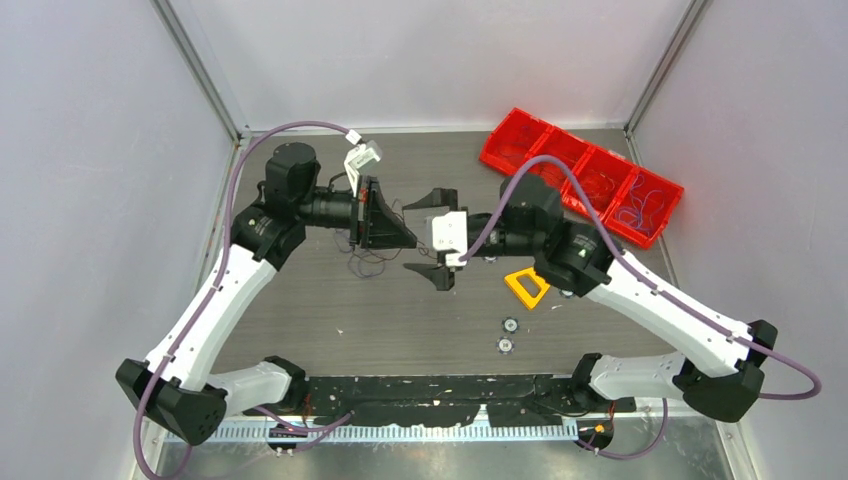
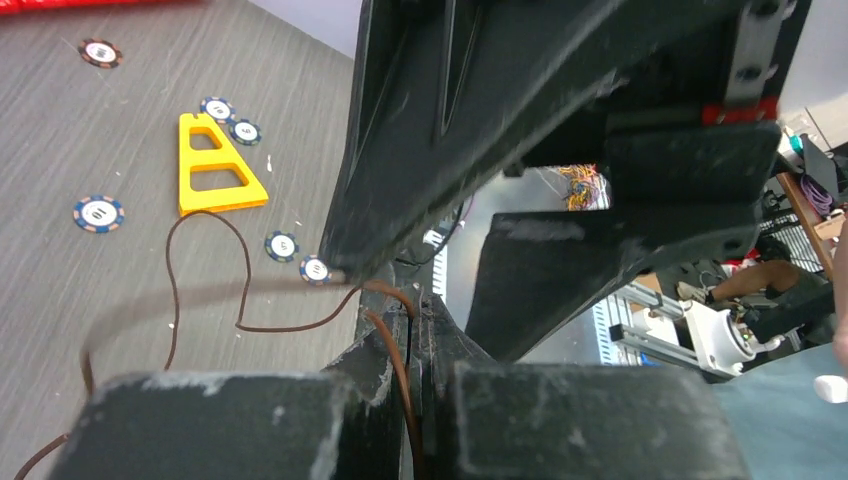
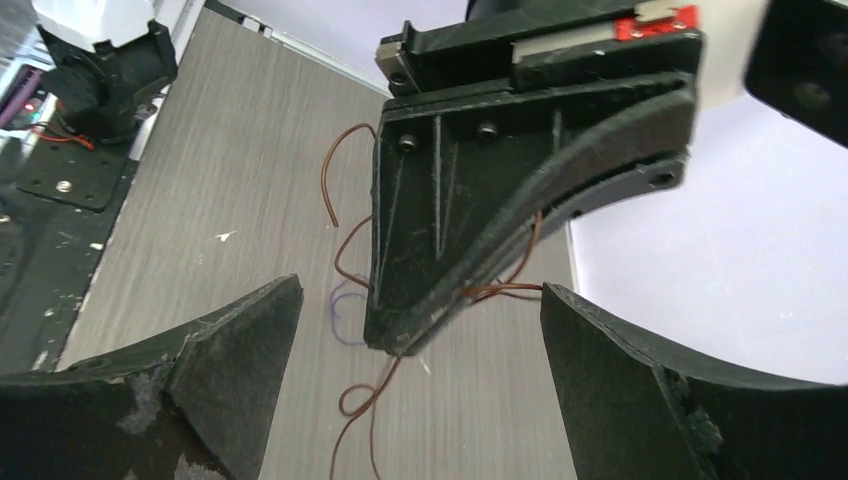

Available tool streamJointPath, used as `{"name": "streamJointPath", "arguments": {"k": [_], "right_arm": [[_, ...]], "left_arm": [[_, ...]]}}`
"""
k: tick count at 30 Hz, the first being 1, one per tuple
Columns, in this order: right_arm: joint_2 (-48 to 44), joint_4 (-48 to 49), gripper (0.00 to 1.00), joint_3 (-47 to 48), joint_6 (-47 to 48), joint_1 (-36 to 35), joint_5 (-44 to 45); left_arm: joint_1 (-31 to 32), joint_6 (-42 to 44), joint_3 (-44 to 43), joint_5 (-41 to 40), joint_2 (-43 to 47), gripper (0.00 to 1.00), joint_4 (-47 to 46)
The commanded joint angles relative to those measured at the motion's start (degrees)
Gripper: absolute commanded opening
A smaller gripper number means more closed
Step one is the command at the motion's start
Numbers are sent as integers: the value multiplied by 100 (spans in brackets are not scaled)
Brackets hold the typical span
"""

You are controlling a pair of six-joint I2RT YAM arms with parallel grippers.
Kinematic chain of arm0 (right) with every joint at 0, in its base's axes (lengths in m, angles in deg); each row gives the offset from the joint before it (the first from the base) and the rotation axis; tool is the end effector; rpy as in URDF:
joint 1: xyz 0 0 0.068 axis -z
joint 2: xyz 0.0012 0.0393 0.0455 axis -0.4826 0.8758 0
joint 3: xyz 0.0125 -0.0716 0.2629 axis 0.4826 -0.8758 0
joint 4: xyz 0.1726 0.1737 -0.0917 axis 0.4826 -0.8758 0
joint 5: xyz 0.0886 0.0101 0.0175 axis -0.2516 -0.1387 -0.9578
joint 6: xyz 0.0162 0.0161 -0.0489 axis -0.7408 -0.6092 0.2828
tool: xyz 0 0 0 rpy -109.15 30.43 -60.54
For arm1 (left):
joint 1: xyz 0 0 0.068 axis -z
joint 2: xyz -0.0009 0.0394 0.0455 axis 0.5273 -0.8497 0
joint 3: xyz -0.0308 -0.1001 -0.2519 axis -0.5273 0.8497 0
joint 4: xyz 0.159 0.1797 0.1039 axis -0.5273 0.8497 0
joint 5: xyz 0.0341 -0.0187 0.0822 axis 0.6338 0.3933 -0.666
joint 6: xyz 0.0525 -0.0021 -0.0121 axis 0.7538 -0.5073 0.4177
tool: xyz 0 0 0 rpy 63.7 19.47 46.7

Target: Untangle the cables

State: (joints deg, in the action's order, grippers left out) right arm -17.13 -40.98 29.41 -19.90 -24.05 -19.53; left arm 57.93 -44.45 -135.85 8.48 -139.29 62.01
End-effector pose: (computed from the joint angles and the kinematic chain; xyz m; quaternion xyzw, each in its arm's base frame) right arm 0.1374 0.2110 0.4449 -0.6575 0.3894 0.2591 0.5907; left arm 0.1984 -0.1328 0.4194 0.3588 0.6596 -0.5884 0.2999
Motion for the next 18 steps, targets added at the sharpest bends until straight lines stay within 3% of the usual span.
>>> {"name": "streamJointPath", "arguments": {"k": [1,10,18], "right_arm": [[-282,1487,95,-420,517,-307,600],[-196,1269,95,-468,1298,-457,622],[-332,386,96,-331,1916,-457,233]], "left_arm": [[-12,-239,-103,215,229,0,107],[79,68,-136,352,238,0,671],[138,125,-146,475,186,0,794]]}}
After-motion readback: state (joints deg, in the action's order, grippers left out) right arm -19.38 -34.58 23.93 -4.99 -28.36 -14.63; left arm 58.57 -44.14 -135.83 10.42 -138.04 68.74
